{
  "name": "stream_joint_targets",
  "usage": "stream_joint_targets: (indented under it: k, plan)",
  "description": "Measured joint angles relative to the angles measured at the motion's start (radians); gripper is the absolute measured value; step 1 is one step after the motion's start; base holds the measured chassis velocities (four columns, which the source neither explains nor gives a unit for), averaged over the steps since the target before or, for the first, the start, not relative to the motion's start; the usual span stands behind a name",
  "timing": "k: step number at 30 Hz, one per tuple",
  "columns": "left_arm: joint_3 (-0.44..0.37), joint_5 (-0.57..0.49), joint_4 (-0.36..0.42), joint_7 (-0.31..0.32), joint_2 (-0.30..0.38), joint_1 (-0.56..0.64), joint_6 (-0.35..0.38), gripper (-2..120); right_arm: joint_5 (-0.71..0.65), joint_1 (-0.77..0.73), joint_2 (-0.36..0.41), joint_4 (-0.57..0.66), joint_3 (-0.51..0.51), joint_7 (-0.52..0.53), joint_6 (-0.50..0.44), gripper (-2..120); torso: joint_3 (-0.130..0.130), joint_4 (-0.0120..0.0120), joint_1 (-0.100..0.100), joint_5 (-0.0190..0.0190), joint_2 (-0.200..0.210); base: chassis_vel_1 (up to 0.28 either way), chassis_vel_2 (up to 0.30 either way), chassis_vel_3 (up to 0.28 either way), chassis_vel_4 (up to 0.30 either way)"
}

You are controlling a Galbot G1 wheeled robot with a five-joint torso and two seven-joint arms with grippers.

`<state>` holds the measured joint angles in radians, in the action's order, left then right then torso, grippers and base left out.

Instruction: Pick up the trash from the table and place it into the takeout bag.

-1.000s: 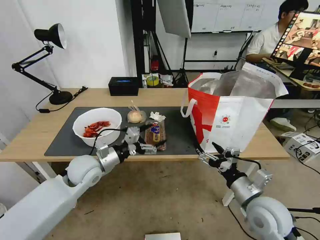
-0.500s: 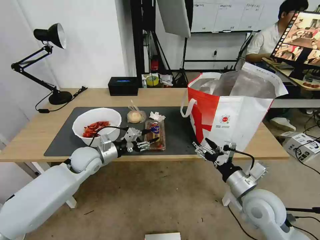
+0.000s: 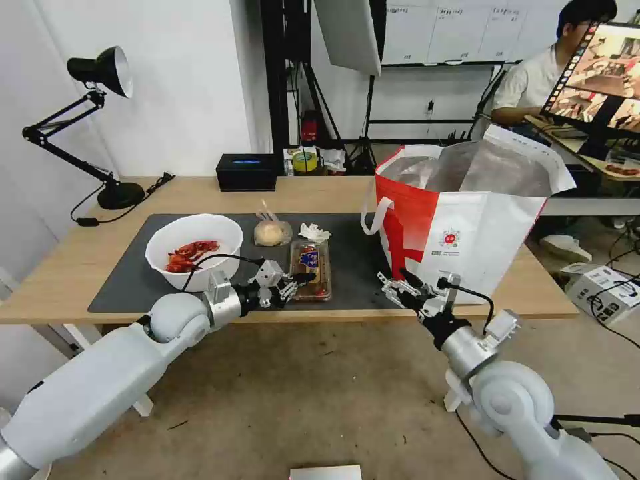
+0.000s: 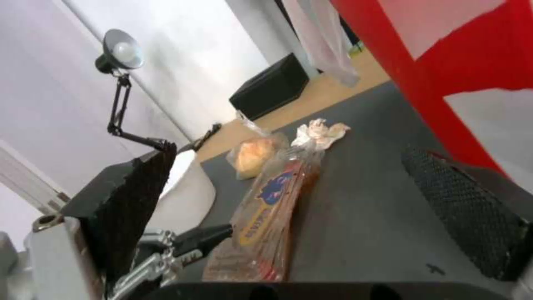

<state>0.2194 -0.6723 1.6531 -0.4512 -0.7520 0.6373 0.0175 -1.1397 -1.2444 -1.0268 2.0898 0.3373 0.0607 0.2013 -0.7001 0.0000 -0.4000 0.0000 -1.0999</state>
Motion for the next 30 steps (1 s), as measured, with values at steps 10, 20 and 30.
stream_joint_targets:
  k: [10, 20, 30]
  plan:
    - [-0.003, 0.019, -0.013, -0.009, 0.003, 0.014, -0.003, 0, -0.05, 0.12, -0.007, -0.077, -0.088, 0.025, 0.02, 100, 0.0, 0.0001, 0.0, -0.0001, 0.0, 0.0, 0.0, 0.0, 0.0]
    - [-0.037, 0.016, -0.016, -0.009, 0.018, 0.051, -0.005, 0, -0.08, 0.225, -0.015, -0.14, -0.147, 0.054, 0.067, 100, 0.0, 0.0, 0.0, -0.0001, 0.0, 0.0, 0.0, 0.0, 0.0]
    - [-0.053, 0.018, -0.002, -0.011, 0.022, 0.072, -0.011, 0, -0.135, 0.337, -0.046, -0.203, -0.249, 0.149, 0.13, 100, 0.0, 0.0, 0.0, -0.0001, 0.0, 0.0, 0.0, 0.0, 0.0]
